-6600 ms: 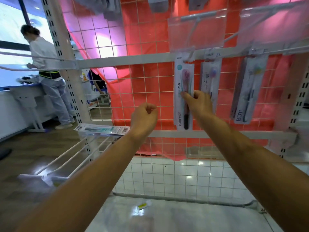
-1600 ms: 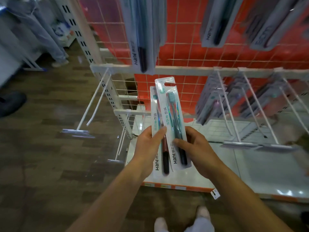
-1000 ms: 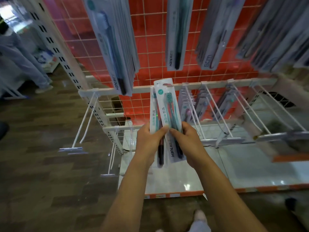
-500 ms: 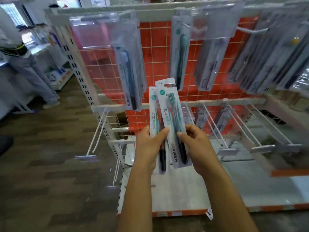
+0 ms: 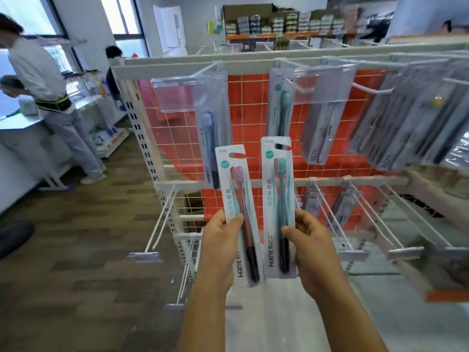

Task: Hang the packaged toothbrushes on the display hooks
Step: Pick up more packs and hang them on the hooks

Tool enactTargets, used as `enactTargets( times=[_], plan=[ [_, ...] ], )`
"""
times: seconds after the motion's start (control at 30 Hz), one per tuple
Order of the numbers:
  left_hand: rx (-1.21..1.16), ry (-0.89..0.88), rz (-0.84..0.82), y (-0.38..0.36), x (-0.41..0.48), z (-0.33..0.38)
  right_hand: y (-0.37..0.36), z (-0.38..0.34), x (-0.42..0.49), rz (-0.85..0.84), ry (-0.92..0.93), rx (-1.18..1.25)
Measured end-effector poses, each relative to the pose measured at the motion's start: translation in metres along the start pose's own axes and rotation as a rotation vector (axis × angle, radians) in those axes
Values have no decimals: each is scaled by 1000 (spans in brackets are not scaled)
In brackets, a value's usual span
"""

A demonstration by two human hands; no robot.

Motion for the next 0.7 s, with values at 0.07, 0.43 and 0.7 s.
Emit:
enactTargets(
  times=[0.07, 0.43, 0.7],
  plan=[
    [-3, 10, -2, 1, -2, 0, 0, -1, -3, -7, -16, -4],
    [24, 55, -52, -1, -14, 0, -2, 2, -18, -51, -111, 1],
    [59, 76, -94, 4, -18, -3, -6, 9, -21, -53, -166, 4]
  ],
)
Point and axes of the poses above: each hand's wrist, its own x-axis towards the middle knuckle, its own y-axis out of the back of the hand, z = x × y, the point moved 4 cm from there along x, towards the middle knuckle, and after that the axes turned 9 degrees about x, right-handed, at the moved point
